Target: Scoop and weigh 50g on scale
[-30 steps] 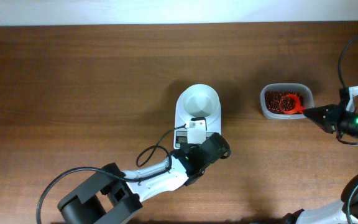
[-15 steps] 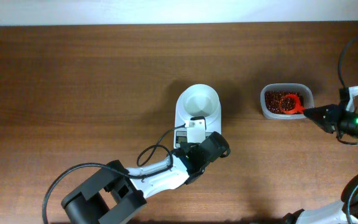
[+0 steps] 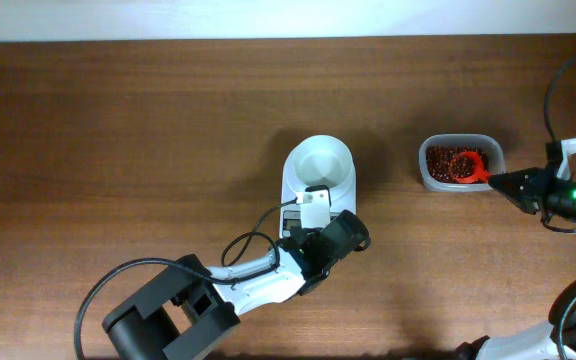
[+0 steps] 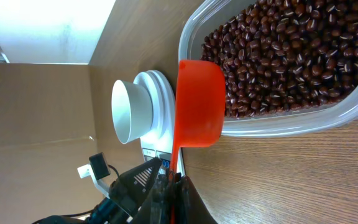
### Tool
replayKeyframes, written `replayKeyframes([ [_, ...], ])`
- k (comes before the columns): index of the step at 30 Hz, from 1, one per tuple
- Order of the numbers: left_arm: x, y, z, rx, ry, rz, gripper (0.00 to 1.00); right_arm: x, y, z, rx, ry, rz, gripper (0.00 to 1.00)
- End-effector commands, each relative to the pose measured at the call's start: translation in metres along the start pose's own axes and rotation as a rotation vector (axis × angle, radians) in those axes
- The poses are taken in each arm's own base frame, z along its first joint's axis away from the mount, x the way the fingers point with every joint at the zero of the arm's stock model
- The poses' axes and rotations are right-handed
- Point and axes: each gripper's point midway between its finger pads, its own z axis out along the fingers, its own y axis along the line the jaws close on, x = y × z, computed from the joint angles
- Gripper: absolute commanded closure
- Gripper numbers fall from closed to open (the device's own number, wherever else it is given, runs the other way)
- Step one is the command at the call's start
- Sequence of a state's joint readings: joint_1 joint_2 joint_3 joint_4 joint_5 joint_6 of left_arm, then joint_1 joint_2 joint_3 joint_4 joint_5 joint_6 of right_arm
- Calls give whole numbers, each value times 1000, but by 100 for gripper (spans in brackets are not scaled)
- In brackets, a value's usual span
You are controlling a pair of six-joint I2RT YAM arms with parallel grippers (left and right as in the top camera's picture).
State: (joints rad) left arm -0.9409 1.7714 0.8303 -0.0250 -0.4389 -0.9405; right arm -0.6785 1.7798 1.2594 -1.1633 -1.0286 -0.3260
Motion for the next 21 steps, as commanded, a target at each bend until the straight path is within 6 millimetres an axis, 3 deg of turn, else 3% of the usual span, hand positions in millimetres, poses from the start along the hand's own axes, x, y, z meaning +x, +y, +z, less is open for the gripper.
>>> replayKeyframes([
  [1,10,13,8,-44,29,-3,100,-1,-1,0,-7,-2,-13,96],
  [9,21,16,8,-51,82,-13,100,-1,0,0,-7,-2,-13,96],
  [13,17,5,4,-8,89,3,100,0,0,0,-7,-2,-12,96],
  [16,1,-11,-34,83,127,77,100,1,0,0,-8,2,-6,96],
  [18,-17,-14,-73,139,112,142,96,1,0,0,-8,2,-6,96],
  [19,-33,-10,-101,170,78,204,82,1,0,0,-8,2,-5,96],
  [21,-54,1,-139,205,18,313,48,1,0,0,-8,2,-5,96],
])
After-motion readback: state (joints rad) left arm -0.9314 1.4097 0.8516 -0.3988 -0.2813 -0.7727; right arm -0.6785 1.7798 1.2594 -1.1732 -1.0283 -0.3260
